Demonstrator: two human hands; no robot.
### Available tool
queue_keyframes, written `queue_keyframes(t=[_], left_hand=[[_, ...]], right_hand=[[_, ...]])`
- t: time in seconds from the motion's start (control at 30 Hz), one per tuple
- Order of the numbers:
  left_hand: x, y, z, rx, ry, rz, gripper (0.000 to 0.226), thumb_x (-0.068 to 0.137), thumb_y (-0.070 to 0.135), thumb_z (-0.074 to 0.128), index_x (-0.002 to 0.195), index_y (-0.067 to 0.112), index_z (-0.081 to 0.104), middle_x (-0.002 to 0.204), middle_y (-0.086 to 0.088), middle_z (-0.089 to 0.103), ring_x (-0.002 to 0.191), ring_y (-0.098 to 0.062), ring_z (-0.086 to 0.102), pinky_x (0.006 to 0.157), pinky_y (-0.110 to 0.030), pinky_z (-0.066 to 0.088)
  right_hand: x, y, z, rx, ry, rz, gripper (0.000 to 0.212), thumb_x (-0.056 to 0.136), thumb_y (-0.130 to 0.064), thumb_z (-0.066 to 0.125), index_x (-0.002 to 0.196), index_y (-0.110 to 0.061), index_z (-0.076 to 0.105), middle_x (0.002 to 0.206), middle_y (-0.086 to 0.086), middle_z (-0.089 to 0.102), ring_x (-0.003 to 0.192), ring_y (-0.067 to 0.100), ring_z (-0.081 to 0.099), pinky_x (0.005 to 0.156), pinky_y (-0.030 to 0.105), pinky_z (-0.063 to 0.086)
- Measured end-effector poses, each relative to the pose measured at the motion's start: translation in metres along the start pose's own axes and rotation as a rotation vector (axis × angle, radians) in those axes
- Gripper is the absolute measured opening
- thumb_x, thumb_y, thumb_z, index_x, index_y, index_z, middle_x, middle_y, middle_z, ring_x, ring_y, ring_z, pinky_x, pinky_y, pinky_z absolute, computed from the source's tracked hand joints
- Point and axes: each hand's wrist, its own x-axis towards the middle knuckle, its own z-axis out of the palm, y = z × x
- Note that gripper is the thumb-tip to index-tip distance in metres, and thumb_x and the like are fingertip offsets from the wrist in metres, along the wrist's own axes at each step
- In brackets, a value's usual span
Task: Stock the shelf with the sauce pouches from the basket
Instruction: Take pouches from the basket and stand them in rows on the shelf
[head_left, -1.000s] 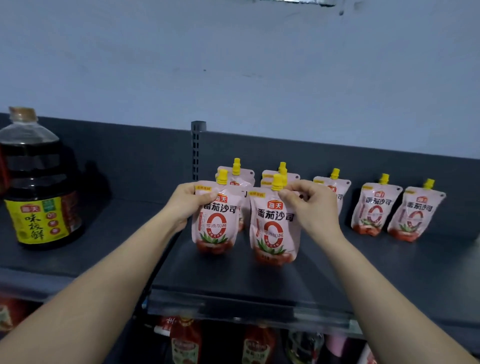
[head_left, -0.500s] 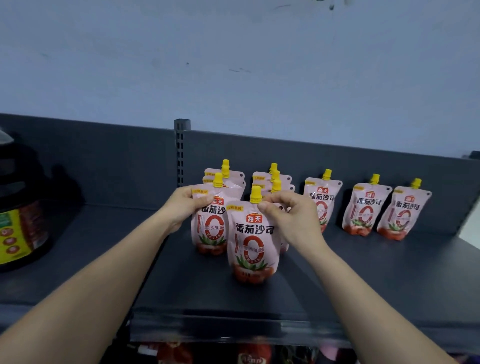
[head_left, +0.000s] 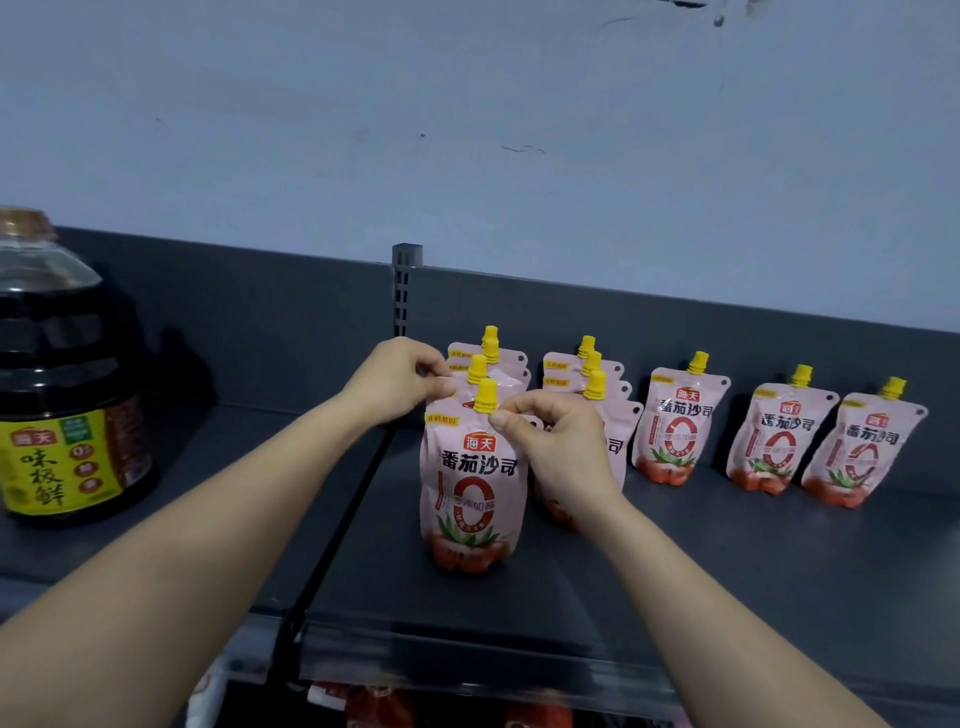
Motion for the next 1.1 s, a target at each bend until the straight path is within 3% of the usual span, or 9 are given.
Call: queue_keyframes(t=[0.1,0.17,0.23,0.33,0.5,0.7,0.87,0.97,1.1], left_hand=[[0.001,0.0,-0.001,0.008,-0.002,-0.006,0.005,0.081,0.019,0.075,0.078,0.014,0.074,0.079,0.001,0.071,0.078,-0.017,0.067,0.074,-0.034,0.054],[0.002,-0.002,0.0,-0.01,0.012,-0.019,0.006,0.08,0.018,0.075,0.076,0.014,0.073,0.078,-0.002,0.071,0.074,-0.017,0.066,0.072,-0.034,0.054],[0.003,-0.003,0.003,-0.025,0.033,-0.033,0.007,0.08,0.017,0.075,0.076,0.013,0.073,0.076,-0.004,0.071,0.069,-0.015,0.063,0.07,-0.035,0.054],[0.006,-0.004,0.007,-0.056,0.053,-0.051,0.008,0.08,0.016,0.075,0.075,0.011,0.072,0.074,-0.007,0.07,0.063,-0.014,0.059,0.068,-0.035,0.053],[0.008,-0.004,0.008,-0.048,0.044,-0.051,0.007,0.081,0.016,0.075,0.078,0.01,0.073,0.078,-0.009,0.072,0.068,-0.015,0.062,0.07,-0.034,0.054],[0.007,-0.004,0.005,-0.032,0.023,-0.047,0.006,0.082,0.021,0.074,0.079,0.016,0.074,0.082,-0.001,0.072,0.075,-0.012,0.063,0.069,-0.027,0.052],[0.001,-0.002,0.002,0.028,0.012,-0.035,0.012,0.083,0.026,0.073,0.093,0.021,0.074,0.092,0.004,0.071,0.087,-0.012,0.065,0.08,-0.032,0.054],[-0.009,0.0,-0.003,0.092,0.024,-0.038,0.023,0.084,0.026,0.071,0.106,0.025,0.07,0.099,0.008,0.066,0.093,-0.011,0.061,0.085,-0.034,0.052],[-0.03,0.006,-0.016,0.219,0.074,-0.029,0.034,0.085,0.023,0.069,0.119,0.022,0.064,0.105,0.003,0.061,0.098,-0.015,0.059,0.088,-0.035,0.05]], right_hand=[[0.002,0.003,0.001,-0.009,-0.012,-0.011,0.022,0.079,-0.015,0.077,0.067,-0.032,0.068,0.07,-0.012,0.069,0.068,-0.001,0.061,0.064,0.018,0.047],[0.003,0.005,-0.002,-0.002,-0.025,0.021,0.017,0.076,-0.02,0.079,0.068,-0.031,0.07,0.071,-0.009,0.07,0.069,0.017,0.063,0.066,0.037,0.054],[0.003,0.007,-0.005,-0.014,-0.045,0.039,0.017,0.076,-0.021,0.08,0.067,-0.03,0.069,0.068,-0.006,0.068,0.067,0.028,0.062,0.066,0.044,0.055],[0.003,0.006,-0.004,-0.035,-0.047,0.035,0.022,0.077,-0.021,0.079,0.063,-0.032,0.066,0.066,-0.007,0.065,0.063,0.019,0.059,0.064,0.041,0.053],[0.002,0.007,0.001,-0.052,-0.031,0.047,0.023,0.079,-0.023,0.077,0.063,-0.033,0.065,0.062,-0.009,0.063,0.06,0.015,0.057,0.06,0.03,0.047],[0.0,0.008,0.0,-0.12,-0.045,-0.005,0.017,0.08,-0.027,0.075,0.067,-0.031,0.065,0.064,-0.008,0.064,0.065,0.027,0.062,0.06,0.037,0.05],[-0.005,0.007,-0.001,-0.213,-0.066,-0.074,0.005,0.084,-0.03,0.07,0.081,-0.027,0.07,0.074,-0.014,0.066,0.062,0.001,0.053,0.06,0.024,0.041],[-0.008,0.002,-0.003,-0.332,-0.069,-0.119,0.015,0.086,-0.033,0.067,0.098,-0.025,0.071,0.087,-0.016,0.067,0.072,-0.001,0.052,0.067,0.023,0.042],[-0.013,-0.01,0.0,-0.466,-0.019,-0.249,0.043,0.085,-0.038,0.065,0.125,-0.023,0.059,0.114,-0.007,0.064,0.104,0.012,0.054,0.088,0.031,0.045]])
